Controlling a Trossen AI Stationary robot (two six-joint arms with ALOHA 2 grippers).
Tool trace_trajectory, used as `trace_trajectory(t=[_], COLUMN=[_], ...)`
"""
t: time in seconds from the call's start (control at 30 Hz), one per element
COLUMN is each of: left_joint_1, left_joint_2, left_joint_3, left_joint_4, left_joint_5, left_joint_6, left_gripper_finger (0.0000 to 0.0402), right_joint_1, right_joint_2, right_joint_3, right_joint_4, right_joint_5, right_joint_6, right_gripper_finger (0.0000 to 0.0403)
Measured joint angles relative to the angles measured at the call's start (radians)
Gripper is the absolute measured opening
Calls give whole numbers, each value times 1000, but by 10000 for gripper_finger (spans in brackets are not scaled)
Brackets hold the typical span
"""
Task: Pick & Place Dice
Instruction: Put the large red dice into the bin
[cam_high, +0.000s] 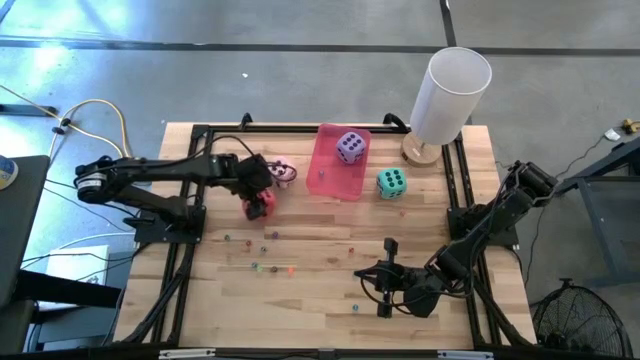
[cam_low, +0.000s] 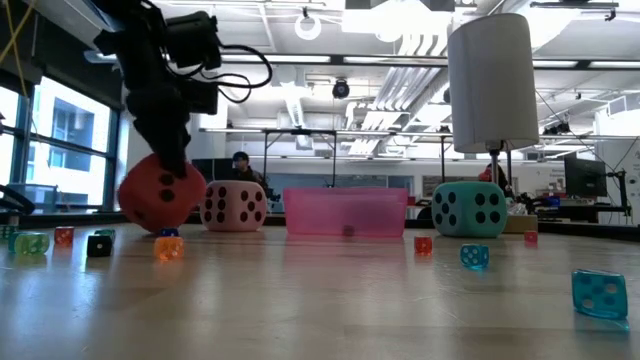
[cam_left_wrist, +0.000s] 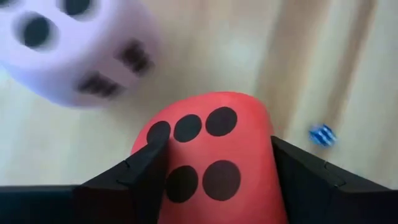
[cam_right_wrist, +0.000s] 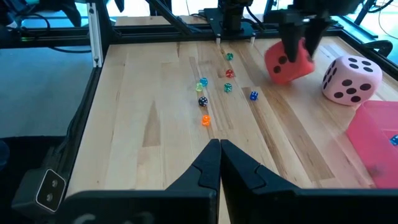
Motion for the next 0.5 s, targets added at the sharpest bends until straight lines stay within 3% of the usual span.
trace_trajectory(t=[0.23, 0.5], left_joint_1=[-149, -231], left_joint_2=[-73, -77], left_joint_3=[55, 252], left_joint_4=[-46, -14], left_joint_5=[24, -6], left_joint_6=[-47, 46], left_gripper_finger=[229, 212], right_joint_1=[0, -2], right_joint_2=[0, 0], right_joint_3=[0, 0], right_joint_4=[0, 0], right_joint_5=[4, 4], right_joint_6=[-3, -3], right_gripper_finger=[1, 1])
